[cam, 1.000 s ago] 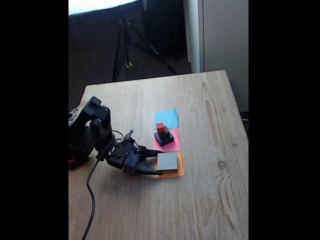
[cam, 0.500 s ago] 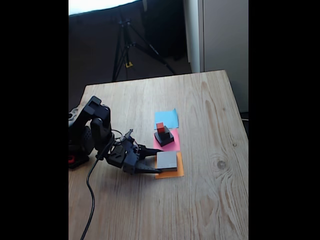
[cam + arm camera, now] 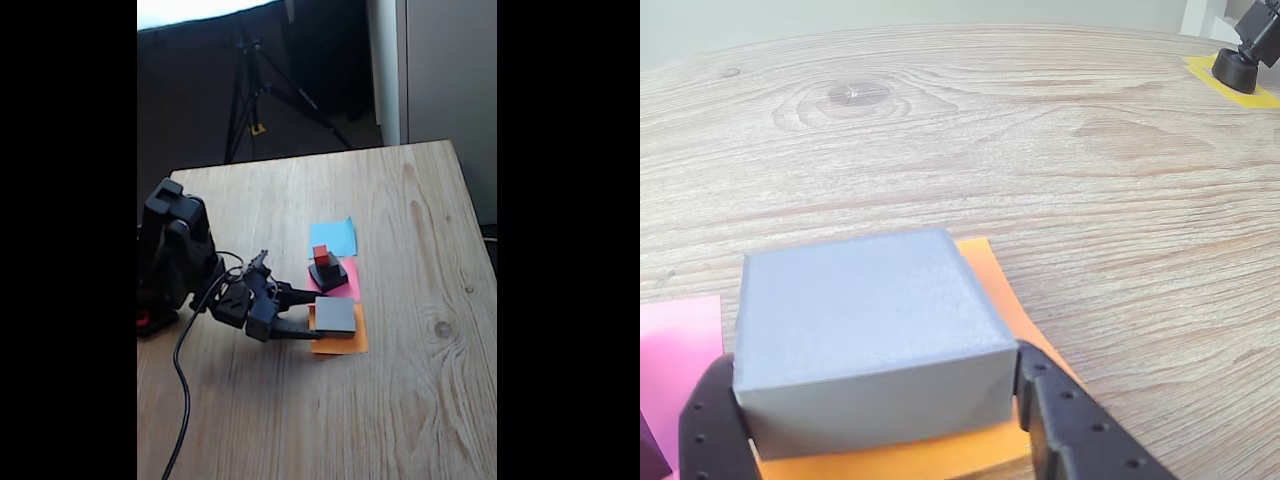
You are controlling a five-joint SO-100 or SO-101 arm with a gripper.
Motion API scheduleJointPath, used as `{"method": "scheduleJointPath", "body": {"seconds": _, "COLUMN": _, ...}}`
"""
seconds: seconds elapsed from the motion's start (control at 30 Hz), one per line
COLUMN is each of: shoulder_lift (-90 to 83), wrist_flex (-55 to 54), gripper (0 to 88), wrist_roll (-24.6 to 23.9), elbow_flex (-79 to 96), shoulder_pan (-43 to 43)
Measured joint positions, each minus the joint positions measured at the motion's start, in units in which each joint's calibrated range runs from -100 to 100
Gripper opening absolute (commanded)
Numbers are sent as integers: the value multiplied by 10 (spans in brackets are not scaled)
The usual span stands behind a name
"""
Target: Tower of hanoi
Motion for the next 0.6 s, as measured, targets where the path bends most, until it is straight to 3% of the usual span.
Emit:
{"method": "scheduleJointPath", "body": {"seconds": 0.33, "shoulder_lift": -168, "wrist_flex": 186, "gripper": 189, "wrist_roll": 3, "elbow_flex": 2, "shoulder_pan": -10}}
{"method": "scheduleJointPath", "body": {"seconds": 0.6, "shoulder_lift": -254, "wrist_flex": 335, "gripper": 187, "wrist_roll": -45, "elbow_flex": -59, "shoulder_pan": -22}}
